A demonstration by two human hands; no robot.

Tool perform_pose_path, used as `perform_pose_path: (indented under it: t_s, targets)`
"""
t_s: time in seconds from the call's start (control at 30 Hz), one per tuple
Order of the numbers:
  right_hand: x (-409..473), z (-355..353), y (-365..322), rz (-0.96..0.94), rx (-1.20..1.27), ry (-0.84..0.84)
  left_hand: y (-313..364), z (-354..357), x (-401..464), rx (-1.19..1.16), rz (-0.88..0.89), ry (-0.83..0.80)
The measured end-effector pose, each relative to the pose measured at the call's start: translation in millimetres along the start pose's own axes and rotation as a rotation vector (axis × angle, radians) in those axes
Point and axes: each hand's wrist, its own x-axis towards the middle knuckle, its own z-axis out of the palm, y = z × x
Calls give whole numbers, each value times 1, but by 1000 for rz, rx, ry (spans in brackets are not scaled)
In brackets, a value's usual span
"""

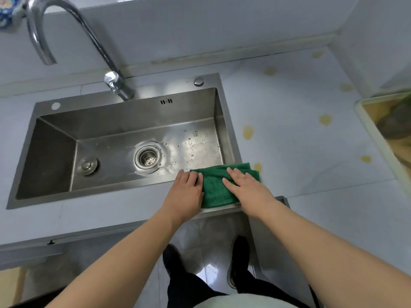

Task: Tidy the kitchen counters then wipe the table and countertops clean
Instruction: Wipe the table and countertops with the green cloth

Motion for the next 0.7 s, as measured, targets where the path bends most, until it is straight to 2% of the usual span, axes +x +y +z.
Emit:
perform_pose_path:
  t_s: [0.17,0.3,0.5,0.7]
  targets:
    - [-31,-4,53,122,14,-33,60,-19,38,5,11,-65]
    - [-34,-8,55,212,42,-58,71,-27,48,46,36,-67]
    - [3,-20,15,249,124,-169,36,-21,13,36,24,-46]
    - [31,-15,-54,229,122,-91,-18,-13,-28,83,-54,-115]
